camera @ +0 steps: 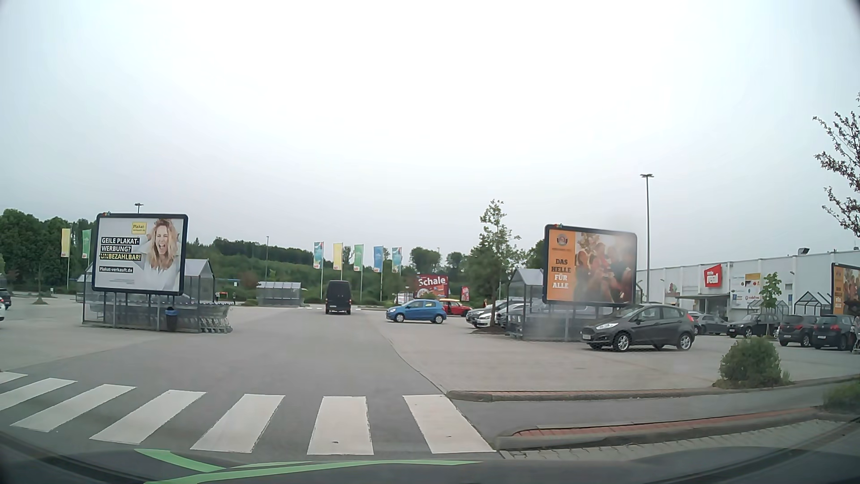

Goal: Follow the waypoints while adhering to traffic rules and regulations

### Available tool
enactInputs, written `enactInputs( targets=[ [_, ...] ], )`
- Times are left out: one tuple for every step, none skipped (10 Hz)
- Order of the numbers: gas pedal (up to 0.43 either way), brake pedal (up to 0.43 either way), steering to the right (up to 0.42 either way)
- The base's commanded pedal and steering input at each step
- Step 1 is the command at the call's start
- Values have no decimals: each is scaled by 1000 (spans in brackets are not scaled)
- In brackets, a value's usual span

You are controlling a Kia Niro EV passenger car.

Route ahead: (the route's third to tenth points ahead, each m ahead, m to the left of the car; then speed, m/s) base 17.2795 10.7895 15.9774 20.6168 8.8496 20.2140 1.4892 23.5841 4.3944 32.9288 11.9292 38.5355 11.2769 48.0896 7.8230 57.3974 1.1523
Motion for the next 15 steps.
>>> enactInputs(
  targets=[
    [0,0,-371],
    [0,0,-369],
    [0,0,-369],
    [0,0,-369],
    [0,0,-369],
    [0,0,-368],
    [0,0,-366],
    [0,0,-363],
    [0,0,-358],
    [0,0,-353],
    [0,0,-347],
    [0,0,-340],
    [0,0,-330],
    [0,0,-322],
    [0,0,-309]
  ],
)
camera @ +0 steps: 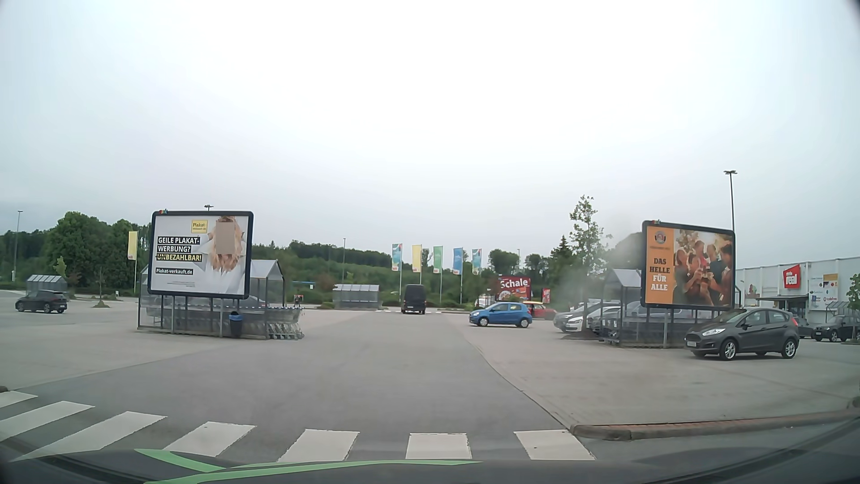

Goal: Follow the waypoints while adhering to traffic rules and regulations

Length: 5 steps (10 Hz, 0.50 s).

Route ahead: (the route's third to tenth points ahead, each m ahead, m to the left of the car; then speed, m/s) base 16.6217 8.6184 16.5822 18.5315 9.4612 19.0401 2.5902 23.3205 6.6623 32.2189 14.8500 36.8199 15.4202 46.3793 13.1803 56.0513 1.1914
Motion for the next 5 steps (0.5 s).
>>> enactInputs(
  targets=[
    [8,0,-298],
    [20,0,-285],
    [28,0,-274],
    [28,0,-263],
    [28,0,-250]
  ],
)
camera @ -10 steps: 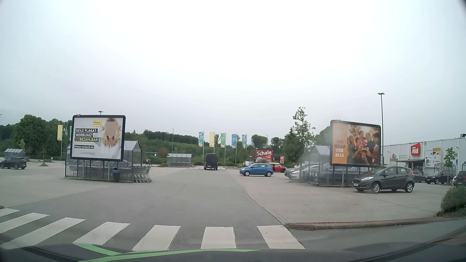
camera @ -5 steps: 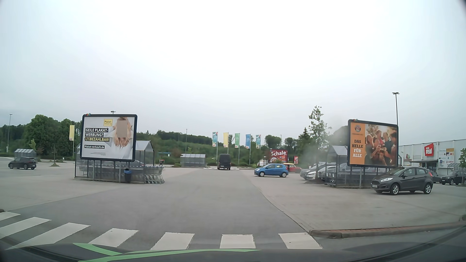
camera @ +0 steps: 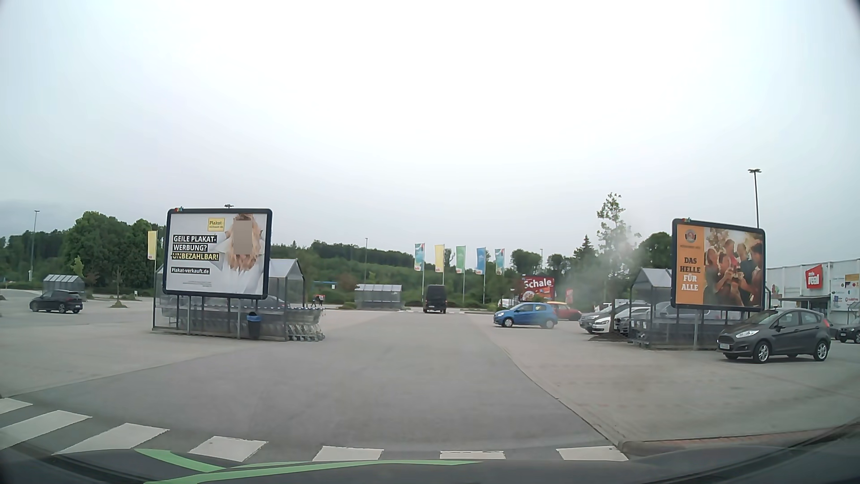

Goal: Follow the waypoints while adhering to traffic rules and regulations

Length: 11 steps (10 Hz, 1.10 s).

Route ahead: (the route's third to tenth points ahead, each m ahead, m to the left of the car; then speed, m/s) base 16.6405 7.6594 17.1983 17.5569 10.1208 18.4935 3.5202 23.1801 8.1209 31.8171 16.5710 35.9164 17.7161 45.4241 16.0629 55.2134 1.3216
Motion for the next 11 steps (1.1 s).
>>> enactInputs(
  targets=[
    [28,0,-239],
    [28,0,-224],
    [39,0,-208],
    [39,0,-198],
    [39,0,-183],
    [39,0,-164],
    [39,0,-146],
    [39,0,-121],
    [39,0,-107],
    [39,0,-103],
    [47,0,-99]
  ],
)
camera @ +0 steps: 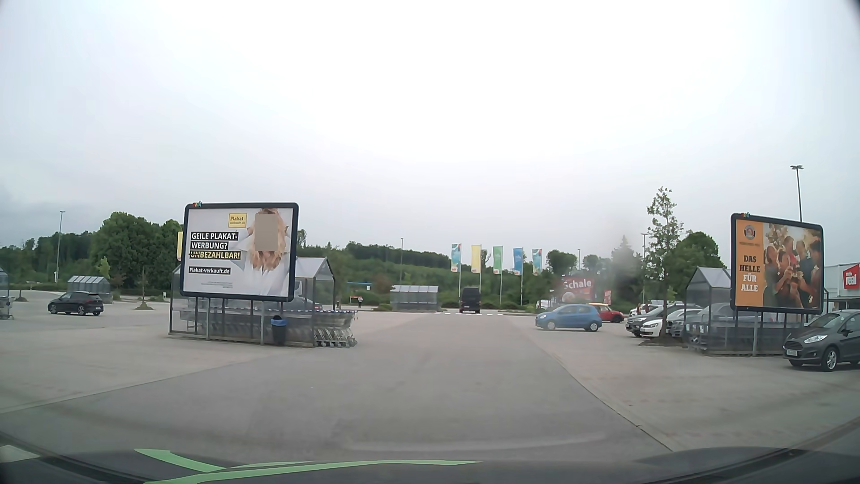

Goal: Follow the waypoints while adhering to traffic rules and regulations

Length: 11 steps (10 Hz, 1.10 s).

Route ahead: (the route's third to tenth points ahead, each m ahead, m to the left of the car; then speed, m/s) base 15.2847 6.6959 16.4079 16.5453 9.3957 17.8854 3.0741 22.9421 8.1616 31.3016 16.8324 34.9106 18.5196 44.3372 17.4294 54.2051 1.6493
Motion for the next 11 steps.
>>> enactInputs(
  targets=[
    [47,0,-93],
    [47,0,-88],
    [47,0,-84],
    [47,0,-78],
    [47,0,-68],
    [47,0,-64],
    [47,0,-61],
    [47,0,-57],
    [47,0,-52],
    [47,0,-47],
    [39,0,-41]
  ],
)
